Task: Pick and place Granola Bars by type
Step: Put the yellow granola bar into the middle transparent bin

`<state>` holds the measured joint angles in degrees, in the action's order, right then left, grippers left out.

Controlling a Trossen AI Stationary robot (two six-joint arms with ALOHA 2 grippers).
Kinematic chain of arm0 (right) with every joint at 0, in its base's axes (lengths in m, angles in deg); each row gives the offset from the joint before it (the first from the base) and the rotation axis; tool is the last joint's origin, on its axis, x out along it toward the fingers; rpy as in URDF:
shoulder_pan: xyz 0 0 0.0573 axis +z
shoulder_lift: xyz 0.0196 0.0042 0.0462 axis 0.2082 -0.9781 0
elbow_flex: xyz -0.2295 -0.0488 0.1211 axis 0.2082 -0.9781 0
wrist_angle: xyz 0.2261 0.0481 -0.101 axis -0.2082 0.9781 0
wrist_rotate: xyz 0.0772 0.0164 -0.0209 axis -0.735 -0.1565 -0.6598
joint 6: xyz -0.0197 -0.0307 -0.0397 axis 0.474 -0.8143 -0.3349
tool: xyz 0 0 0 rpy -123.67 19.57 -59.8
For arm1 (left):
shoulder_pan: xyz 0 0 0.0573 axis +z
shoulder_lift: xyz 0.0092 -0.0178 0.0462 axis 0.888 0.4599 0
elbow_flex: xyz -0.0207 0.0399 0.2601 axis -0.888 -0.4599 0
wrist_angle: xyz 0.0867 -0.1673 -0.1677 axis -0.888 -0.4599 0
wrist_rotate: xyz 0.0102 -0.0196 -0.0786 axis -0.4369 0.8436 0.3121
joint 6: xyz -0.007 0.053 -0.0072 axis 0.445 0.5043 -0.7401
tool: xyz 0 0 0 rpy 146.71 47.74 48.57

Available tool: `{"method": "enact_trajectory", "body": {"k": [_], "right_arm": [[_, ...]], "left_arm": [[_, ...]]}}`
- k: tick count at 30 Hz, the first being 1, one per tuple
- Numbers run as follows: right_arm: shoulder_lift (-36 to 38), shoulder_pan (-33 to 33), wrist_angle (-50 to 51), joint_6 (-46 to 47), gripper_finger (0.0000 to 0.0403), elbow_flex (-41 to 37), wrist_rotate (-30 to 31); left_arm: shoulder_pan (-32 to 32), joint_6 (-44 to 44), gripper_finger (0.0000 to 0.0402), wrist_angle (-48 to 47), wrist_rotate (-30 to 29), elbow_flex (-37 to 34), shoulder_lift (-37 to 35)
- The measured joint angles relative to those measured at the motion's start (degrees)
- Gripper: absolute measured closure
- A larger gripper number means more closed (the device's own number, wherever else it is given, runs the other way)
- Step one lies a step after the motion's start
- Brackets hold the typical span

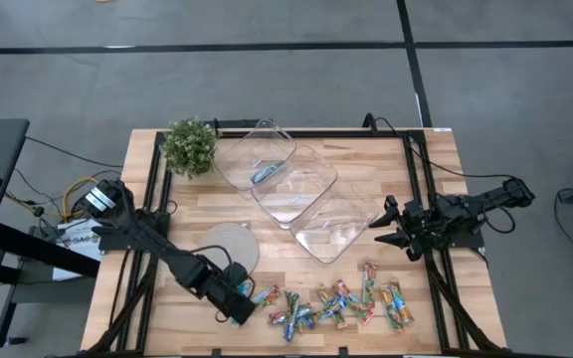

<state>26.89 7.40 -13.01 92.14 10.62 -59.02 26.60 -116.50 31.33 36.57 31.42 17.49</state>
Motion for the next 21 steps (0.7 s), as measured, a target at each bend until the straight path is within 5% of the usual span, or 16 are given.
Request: {"method": "enact_trajectory", "body": {"k": [7,21], "right_arm": [[0.0,0.0,0.0,0.0,0.0219,0.0,0.0],[0.0,0.0,0.0,0.0,0.0219,0.0,0.0]], "left_arm": [[1.8,-2.0,0.0147,-0.1,-0.8,0.1,0.0],[5.8,-9.6,0.0144,-2.6,3.4,0.2,0.0]]}}
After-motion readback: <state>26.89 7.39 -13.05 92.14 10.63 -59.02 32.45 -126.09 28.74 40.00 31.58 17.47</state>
